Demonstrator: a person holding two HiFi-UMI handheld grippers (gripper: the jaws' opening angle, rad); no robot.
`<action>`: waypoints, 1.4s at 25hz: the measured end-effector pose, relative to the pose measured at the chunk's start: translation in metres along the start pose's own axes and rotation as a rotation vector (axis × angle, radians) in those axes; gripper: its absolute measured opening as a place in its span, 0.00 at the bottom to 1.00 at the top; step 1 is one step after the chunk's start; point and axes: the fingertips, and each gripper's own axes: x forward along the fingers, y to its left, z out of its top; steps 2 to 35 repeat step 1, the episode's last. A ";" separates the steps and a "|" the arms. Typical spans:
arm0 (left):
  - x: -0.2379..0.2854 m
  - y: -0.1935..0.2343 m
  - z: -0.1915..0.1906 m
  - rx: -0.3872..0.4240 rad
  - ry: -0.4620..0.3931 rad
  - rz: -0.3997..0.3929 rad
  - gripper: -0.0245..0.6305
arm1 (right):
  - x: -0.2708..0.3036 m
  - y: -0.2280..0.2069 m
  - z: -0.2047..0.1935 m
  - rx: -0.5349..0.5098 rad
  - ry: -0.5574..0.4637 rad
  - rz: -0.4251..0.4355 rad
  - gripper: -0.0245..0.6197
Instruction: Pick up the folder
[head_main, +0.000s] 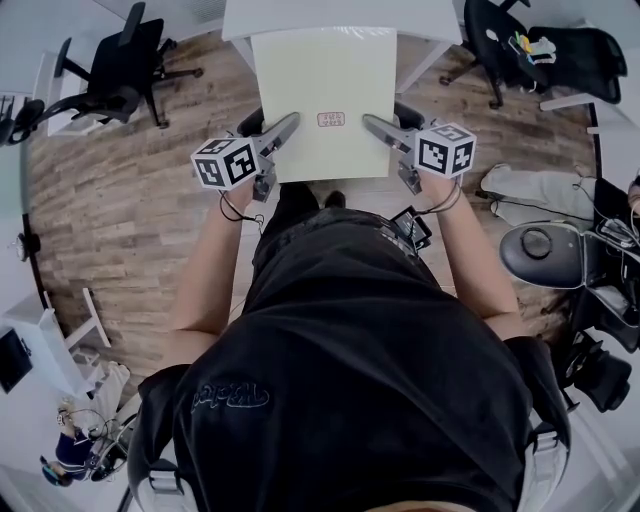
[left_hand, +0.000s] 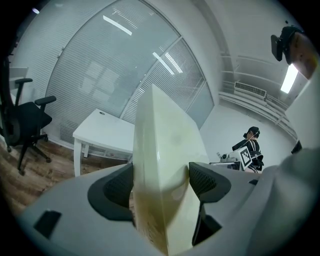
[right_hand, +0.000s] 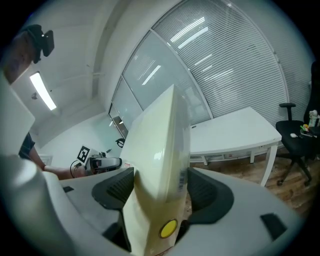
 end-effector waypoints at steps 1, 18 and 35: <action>0.000 0.000 0.000 0.001 -0.001 -0.001 0.59 | 0.000 0.000 0.000 0.001 0.000 -0.001 0.54; 0.000 0.000 0.000 0.001 -0.001 -0.001 0.59 | 0.000 0.000 0.000 0.001 0.000 -0.001 0.54; 0.000 0.000 0.000 0.001 -0.001 -0.001 0.59 | 0.000 0.000 0.000 0.001 0.000 -0.001 0.54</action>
